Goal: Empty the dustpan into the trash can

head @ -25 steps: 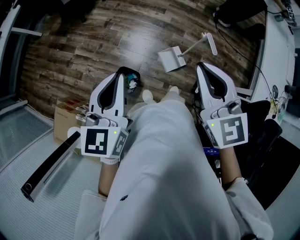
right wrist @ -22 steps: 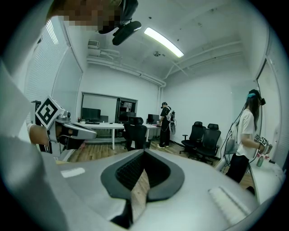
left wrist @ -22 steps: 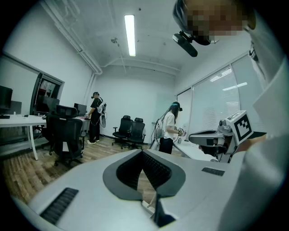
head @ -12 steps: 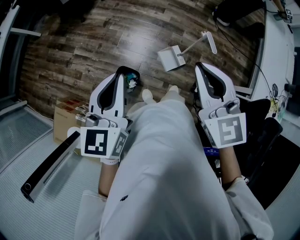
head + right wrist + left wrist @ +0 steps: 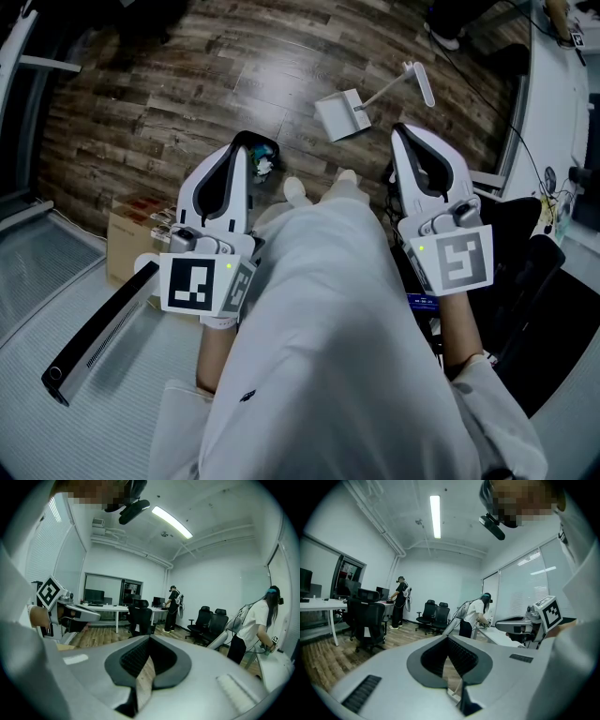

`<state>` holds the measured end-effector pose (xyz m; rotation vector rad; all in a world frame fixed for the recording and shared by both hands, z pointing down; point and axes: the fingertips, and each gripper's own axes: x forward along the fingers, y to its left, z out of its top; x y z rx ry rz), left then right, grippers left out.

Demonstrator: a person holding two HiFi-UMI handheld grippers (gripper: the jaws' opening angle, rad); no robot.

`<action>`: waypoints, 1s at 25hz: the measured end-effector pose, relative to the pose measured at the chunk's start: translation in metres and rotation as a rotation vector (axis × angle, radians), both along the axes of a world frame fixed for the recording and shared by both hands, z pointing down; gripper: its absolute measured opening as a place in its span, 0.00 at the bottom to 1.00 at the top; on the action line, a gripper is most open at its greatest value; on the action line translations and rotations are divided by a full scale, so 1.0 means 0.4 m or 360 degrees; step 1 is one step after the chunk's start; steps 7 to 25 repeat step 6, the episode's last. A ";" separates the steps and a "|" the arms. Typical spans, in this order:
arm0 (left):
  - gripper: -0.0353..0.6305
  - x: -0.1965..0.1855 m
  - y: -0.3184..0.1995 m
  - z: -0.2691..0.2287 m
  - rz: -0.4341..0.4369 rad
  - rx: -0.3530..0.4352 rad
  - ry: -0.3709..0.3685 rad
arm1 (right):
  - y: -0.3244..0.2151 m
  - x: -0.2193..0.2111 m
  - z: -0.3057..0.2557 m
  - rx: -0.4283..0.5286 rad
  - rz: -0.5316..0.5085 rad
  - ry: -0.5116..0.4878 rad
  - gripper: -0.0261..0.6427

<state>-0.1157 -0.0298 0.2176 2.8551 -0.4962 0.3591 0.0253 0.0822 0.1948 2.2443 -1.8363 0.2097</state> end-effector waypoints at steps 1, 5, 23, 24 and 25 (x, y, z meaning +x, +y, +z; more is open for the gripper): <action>0.06 0.001 -0.001 0.000 0.0000 0.0001 0.0001 | -0.001 0.001 0.001 -0.0002 -0.0001 0.0000 0.06; 0.06 0.008 -0.001 0.001 -0.0004 0.0002 0.0001 | -0.002 0.009 0.002 0.0003 -0.0003 0.0001 0.06; 0.06 0.009 -0.001 0.001 -0.0005 0.0001 0.0000 | -0.002 0.011 0.002 0.0004 -0.0002 0.0000 0.06; 0.06 0.009 -0.001 0.001 -0.0005 0.0001 0.0000 | -0.002 0.011 0.002 0.0004 -0.0002 0.0000 0.06; 0.06 0.009 -0.001 0.001 -0.0005 0.0001 0.0000 | -0.002 0.011 0.002 0.0004 -0.0002 0.0000 0.06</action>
